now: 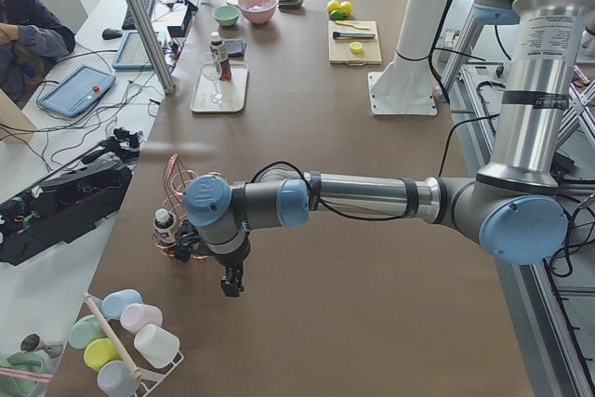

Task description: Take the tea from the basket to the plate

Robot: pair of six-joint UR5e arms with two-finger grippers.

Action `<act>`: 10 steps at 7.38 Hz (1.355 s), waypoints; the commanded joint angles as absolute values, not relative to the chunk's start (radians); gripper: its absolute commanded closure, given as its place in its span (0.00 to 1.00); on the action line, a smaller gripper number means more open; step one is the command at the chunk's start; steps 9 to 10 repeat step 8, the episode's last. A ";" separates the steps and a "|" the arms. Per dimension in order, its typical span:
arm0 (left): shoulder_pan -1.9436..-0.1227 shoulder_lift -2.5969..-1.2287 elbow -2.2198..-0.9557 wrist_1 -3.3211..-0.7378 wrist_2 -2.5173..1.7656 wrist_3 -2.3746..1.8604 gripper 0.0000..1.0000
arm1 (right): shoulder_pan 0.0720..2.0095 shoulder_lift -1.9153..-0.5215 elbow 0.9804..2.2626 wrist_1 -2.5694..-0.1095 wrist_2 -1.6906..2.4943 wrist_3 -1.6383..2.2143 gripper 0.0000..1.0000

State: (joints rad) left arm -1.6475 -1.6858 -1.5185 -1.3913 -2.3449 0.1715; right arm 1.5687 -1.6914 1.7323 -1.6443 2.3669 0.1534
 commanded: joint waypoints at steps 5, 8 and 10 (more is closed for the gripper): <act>-1.647 -1.687 -1.520 -1.391 -2.345 0.167 0.02 | 1.568 -1.689 1.732 -1.644 2.365 0.153 0.00; -1.647 -1.684 -1.516 -1.402 -2.344 0.161 0.02 | 1.568 -1.689 1.733 -1.644 2.365 0.153 0.00; -1.647 -1.684 -1.516 -1.402 -2.344 0.161 0.02 | 1.568 -1.689 1.733 -1.644 2.365 0.153 0.00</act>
